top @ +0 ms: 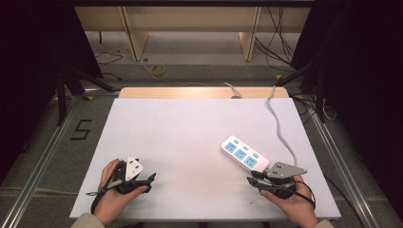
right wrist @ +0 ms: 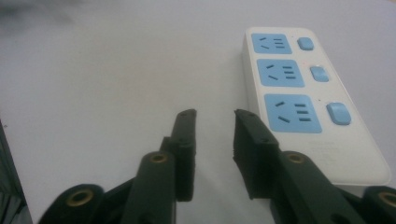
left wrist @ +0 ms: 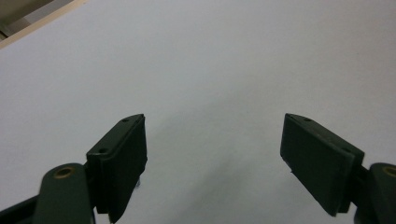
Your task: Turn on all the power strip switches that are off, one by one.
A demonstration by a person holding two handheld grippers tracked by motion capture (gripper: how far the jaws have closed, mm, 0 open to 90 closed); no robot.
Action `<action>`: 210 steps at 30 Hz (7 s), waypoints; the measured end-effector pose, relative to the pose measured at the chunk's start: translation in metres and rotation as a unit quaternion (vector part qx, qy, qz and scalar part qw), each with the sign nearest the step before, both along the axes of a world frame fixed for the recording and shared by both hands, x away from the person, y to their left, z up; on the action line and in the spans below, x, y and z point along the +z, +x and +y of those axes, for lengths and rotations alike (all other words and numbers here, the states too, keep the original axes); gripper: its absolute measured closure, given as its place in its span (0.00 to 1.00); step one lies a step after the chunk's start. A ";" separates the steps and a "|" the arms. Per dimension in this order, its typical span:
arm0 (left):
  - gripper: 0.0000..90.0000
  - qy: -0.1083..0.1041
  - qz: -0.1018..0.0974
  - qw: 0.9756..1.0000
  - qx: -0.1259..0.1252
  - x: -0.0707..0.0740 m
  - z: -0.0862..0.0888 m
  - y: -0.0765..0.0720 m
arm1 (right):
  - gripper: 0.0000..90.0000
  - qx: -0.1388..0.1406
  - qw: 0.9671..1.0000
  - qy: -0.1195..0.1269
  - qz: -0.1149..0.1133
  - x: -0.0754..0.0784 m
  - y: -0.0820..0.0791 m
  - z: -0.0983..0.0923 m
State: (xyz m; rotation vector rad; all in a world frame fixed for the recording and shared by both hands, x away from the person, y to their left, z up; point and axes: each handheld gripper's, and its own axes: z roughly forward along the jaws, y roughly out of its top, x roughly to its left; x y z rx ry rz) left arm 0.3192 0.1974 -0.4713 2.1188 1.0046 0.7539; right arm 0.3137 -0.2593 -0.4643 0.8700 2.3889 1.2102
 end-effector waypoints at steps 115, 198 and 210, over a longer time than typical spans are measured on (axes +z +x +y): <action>0.25 0.015 -0.009 1.000 -0.004 -0.001 -0.005 0.004 | 1.00 -0.060 0.978 -0.157 0.122 0.053 0.084 0.002; 0.25 0.018 -0.014 1.000 -0.009 -0.001 -0.006 0.004 | 1.00 -0.054 0.954 -0.219 0.200 0.038 0.129 0.024; 0.25 0.017 -0.015 1.000 -0.009 -0.001 -0.007 0.004 | 1.00 -0.055 0.951 -0.222 0.207 0.036 0.130 0.025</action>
